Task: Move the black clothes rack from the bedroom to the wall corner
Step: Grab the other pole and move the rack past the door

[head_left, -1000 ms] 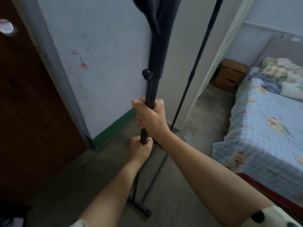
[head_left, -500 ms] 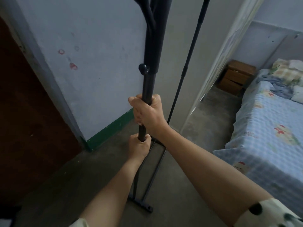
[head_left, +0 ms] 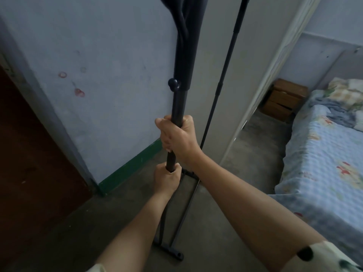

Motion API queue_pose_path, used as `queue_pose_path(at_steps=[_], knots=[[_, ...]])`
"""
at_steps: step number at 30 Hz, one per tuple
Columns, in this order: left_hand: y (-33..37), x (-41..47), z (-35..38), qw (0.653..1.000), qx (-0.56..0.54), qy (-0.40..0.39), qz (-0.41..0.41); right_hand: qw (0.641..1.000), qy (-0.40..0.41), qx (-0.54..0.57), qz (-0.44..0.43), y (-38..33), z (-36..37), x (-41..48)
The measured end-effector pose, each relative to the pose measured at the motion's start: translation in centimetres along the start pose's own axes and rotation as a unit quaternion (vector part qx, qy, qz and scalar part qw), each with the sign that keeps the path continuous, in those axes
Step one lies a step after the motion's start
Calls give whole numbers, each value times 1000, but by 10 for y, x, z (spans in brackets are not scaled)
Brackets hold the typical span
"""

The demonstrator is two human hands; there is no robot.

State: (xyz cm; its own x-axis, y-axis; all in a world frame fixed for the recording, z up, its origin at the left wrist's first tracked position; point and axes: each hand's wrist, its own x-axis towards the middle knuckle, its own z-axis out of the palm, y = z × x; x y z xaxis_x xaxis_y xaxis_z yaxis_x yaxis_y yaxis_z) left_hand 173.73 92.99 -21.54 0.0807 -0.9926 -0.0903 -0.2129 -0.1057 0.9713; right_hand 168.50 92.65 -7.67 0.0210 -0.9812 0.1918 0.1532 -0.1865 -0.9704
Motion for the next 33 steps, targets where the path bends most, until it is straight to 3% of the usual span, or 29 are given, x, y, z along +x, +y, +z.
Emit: queue_pose_path(at_steps=[19, 26, 33], knots=[[1, 57, -18, 997, 35, 68, 5, 999, -49, 11, 12, 14, 17, 60], [-1, 61, -34, 998, 32, 58, 8, 998, -59, 7, 8, 17, 33, 63], [-9, 54, -42, 995, -1, 101, 15, 978, -205, 34, 11, 17, 29, 69]])
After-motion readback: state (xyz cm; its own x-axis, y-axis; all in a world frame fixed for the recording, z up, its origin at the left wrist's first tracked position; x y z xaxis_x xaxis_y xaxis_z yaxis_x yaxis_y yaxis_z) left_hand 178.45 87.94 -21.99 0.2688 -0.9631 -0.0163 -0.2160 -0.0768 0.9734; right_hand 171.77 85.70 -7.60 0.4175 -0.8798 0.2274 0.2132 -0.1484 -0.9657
